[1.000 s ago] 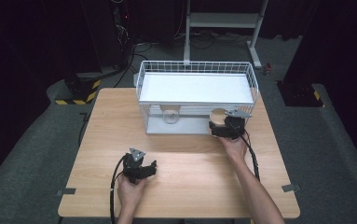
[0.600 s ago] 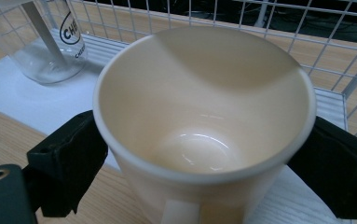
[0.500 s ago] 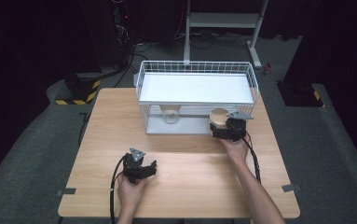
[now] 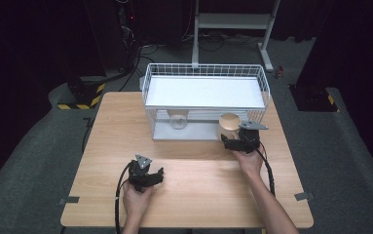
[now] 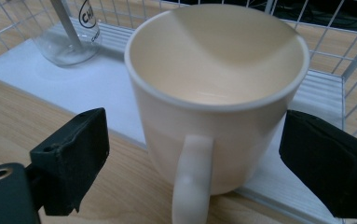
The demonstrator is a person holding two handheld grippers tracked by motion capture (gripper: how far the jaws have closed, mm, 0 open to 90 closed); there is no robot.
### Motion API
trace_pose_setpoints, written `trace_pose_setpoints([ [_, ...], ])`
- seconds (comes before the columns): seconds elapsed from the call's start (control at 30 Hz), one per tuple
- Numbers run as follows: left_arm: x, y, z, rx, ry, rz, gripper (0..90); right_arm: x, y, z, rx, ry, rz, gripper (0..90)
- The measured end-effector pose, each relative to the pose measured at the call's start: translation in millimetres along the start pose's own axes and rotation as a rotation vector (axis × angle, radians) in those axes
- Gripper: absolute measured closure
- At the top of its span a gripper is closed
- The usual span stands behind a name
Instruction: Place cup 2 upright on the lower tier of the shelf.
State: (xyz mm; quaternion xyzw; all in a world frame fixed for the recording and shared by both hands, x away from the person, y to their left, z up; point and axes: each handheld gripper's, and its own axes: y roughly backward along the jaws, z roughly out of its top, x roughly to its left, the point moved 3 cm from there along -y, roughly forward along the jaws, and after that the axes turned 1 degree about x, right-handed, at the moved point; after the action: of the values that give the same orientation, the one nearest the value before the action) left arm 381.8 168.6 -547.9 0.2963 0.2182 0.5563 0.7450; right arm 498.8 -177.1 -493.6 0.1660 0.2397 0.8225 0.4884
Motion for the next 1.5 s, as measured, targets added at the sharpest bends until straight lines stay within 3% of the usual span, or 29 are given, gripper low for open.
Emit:
trace_pose_setpoints([
  [0.27,0.0,0.0,0.0,0.000,-0.001,0.000,22.5,1.0,3.7,-13.2,0.025,0.002,-0.046,24.7],
  [0.3,-0.1,0.0,0.0,0.000,-0.001,0.001,22.5,1.9,5.0,-15.4,0.021,-0.001,-0.048,31.0],
  [0.53,-0.1,0.1,0.0,0.002,-0.002,0.001,22.5,2.6,2.3,-21.1,0.050,-0.008,-0.076,39.0],
  [1.5,-0.1,0.1,0.0,0.002,-0.003,0.001,22.5,0.9,-8.6,-13.5,0.088,-0.035,-0.098,42.0],
])
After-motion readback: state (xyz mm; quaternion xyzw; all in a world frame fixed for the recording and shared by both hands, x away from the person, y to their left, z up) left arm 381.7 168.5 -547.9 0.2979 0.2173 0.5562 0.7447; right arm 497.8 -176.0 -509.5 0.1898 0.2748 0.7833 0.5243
